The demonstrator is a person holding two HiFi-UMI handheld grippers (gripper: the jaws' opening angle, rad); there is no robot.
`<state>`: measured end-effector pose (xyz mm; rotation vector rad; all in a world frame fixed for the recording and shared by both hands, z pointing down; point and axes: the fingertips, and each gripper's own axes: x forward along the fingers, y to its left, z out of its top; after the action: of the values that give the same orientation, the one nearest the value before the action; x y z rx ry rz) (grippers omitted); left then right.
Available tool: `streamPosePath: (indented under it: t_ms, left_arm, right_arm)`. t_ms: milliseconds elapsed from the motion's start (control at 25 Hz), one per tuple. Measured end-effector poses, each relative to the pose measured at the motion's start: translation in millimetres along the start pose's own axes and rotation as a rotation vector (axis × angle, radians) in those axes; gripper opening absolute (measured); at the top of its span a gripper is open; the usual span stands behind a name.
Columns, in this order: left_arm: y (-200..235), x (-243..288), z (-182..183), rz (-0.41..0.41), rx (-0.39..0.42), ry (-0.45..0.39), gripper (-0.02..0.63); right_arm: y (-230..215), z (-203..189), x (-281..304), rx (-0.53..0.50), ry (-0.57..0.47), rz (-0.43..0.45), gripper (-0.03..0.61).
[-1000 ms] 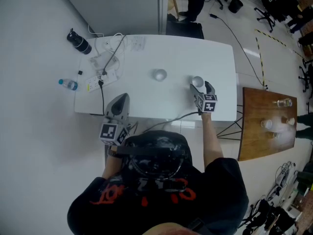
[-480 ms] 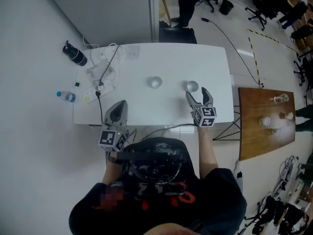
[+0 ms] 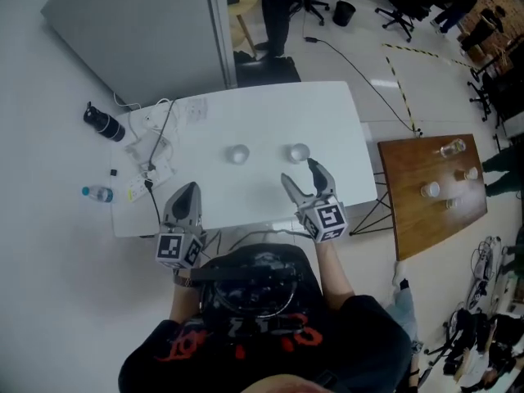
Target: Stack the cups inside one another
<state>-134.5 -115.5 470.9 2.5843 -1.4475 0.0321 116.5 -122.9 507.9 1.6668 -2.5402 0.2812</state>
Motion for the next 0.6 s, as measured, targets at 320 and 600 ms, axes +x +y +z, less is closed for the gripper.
streamPosePath:
  t_ms: [320,600]
  left_arm:
    - [-11.2,10.2,4.9,-0.053,-0.010,-0.015,0.003]
    - [-16.9,18.6,4.1,-0.094,-0.011,-0.030,0.003]
  right_arm:
    - [3.3,36.8,-27.5,-0.008,-0.078,-0.016,0.347]
    - [-2.3,72.6,-53.1,-0.013,-0.154,-0.039,0.347]
